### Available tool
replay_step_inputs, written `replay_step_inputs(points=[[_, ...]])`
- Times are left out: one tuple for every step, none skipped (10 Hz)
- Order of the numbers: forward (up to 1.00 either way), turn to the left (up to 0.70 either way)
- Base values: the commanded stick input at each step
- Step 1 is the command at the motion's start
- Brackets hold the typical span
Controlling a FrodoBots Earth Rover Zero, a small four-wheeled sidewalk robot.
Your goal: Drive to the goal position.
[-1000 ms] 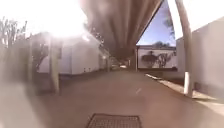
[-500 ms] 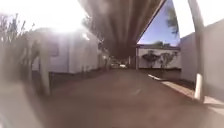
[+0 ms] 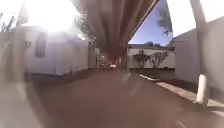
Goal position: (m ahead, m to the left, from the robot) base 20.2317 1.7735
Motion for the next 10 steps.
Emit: replay_step_inputs(points=[[0.7,0.0],[0.7,0.0],[0.7,0.0],[0.7,0.0],[0.7,0.0],[0.7,0.0],[0.7,0.0],[0.7,0.0],[0.7,0.0],[0.7,0.0]])
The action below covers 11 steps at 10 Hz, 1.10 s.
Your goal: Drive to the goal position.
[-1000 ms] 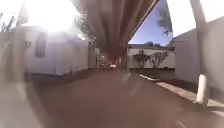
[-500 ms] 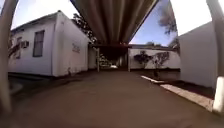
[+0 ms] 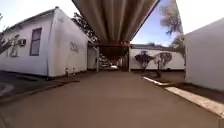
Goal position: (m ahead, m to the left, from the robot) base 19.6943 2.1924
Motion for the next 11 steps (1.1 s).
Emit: replay_step_inputs(points=[[0.7,0.0],[0.7,0.0],[0.7,0.0],[0.7,0.0],[0.7,0.0],[0.7,0.0],[0.7,0.0],[0.7,0.0],[0.7,0.0],[0.7,0.0],[0.7,0.0]])
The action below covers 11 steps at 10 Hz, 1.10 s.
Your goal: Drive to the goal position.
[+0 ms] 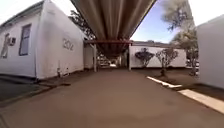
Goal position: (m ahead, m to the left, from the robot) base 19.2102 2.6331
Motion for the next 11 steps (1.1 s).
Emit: replay_step_inputs(points=[[0.7,0.0],[0.7,0.0],[0.7,0.0],[0.7,0.0],[0.7,0.0],[0.7,0.0],[0.7,0.0],[0.7,0.0],[0.7,0.0],[0.7,0.0],[0.7,0.0]])
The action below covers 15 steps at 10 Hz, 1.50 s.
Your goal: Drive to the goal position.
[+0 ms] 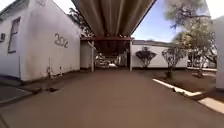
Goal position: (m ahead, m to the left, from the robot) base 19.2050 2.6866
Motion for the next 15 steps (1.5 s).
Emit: replay_step_inputs(points=[[0.7,0.0],[0.7,0.0],[0.7,0.0],[0.7,0.0],[0.7,0.0],[0.7,0.0],[0.7,0.0],[0.7,0.0],[0.7,0.0],[0.7,0.0],[0.7,0.0],[0.7,0.0],[0.7,0.0],[0.7,0.0],[0.7,0.0]])
